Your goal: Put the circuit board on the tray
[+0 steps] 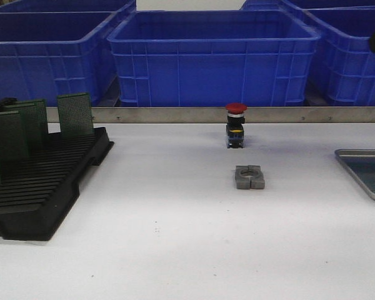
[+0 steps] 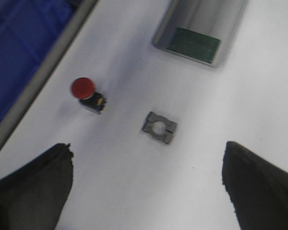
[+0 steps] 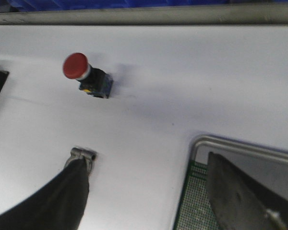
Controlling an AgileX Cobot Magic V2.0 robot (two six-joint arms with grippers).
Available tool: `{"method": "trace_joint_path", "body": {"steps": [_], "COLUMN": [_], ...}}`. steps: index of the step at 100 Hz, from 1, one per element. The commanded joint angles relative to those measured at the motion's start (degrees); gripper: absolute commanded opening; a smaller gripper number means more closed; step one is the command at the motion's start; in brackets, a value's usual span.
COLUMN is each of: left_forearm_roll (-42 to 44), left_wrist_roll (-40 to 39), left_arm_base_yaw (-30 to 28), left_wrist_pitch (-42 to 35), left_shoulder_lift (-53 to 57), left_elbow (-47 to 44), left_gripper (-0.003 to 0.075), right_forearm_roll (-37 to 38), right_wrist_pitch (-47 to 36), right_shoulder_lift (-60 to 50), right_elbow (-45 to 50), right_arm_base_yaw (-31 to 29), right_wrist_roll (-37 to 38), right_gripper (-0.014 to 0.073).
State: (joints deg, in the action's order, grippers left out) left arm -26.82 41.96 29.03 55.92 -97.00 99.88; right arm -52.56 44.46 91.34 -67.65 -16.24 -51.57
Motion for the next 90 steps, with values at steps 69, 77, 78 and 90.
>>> {"method": "trace_joint_path", "body": {"steps": [69, 77, 78, 90], "left_forearm_roll": [-5.55, -5.55, -5.55, -5.55], "left_wrist_roll": [-5.64, -5.64, -5.64, -5.64], "left_arm_base_yaw": [-17.96, -17.96, -17.96, -17.96], "left_wrist_pitch": [-51.62, -51.90, -51.90, -51.79], "left_shoulder_lift": [60.88, 65.51, 65.88, 71.61], "left_elbow": [-61.15, -64.97, -65.28, -69.82], "left_gripper": [0.0589, 0.0589, 0.0589, 0.0589], "right_forearm_roll": [-6.69, -7.99, -8.27, -10.92], "right_wrist_pitch": [-43.01, -44.82, -44.94, -46.19], "right_shoulder_lift": [-46.81, -52.44, -53.43, -60.79], "right_elbow": [35.29, 39.54, 39.86, 44.02], "right_arm_base_yaw": [18.09, 18.09, 18.09, 18.09], "right_wrist_roll": [-8.09, -8.09, -8.09, -8.09], "right_gripper": [0.0540, 0.0540, 0.0540, 0.0540]}}
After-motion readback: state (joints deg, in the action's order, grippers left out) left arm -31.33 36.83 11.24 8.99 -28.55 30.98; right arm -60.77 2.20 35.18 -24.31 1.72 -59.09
